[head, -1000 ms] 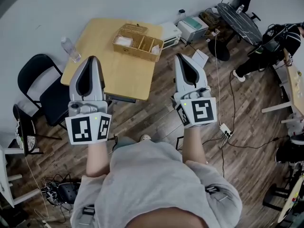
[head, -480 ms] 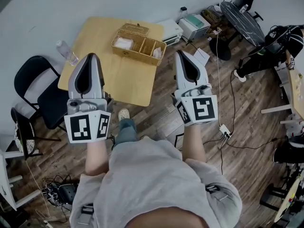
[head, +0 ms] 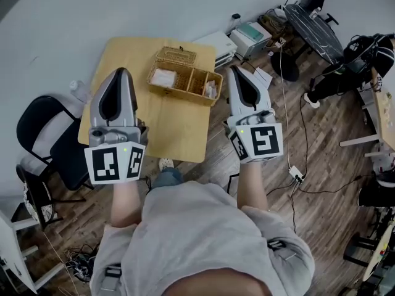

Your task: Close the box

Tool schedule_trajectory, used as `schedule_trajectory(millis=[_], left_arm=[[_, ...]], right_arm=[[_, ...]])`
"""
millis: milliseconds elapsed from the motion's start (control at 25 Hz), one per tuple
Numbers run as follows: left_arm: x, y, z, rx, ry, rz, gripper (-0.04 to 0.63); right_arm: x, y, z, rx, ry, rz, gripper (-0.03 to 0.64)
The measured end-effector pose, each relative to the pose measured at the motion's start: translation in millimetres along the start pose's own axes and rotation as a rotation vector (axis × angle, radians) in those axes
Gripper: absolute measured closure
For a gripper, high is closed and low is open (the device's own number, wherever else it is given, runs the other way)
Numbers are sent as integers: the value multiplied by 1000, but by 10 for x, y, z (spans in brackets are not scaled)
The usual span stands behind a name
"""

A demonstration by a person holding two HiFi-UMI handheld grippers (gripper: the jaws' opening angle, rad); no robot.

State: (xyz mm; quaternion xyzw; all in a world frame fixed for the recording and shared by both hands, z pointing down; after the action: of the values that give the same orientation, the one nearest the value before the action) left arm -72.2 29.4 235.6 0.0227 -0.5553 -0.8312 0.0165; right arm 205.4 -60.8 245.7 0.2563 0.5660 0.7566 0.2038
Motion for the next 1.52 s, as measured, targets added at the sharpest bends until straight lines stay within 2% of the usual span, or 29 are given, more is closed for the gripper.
schedule_trajectory(millis=[800,1280,1520], left_arm=[[857,443,-998,14,120,46,537],[1169,934,-1485,96,196,119,537],[1278,1214,-1631,146,223,159,537]], right_arm=[[85,256,-1060,50,123,17,611],[51,706,-1541,225,175,-65,611],[48,1021,-1719,347,175,-127,611]])
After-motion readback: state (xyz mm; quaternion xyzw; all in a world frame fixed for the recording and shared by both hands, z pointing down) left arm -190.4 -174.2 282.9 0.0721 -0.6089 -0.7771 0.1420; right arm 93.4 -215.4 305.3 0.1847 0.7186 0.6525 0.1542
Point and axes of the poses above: the fingertips, and each gripper's own axes: z backward along the fingers, x to its left, y out of its underside, the point moved 10 cm from there along z, backward along the fingers, and after that the axes turned 1 degree about -x, right-handed, at the moved point
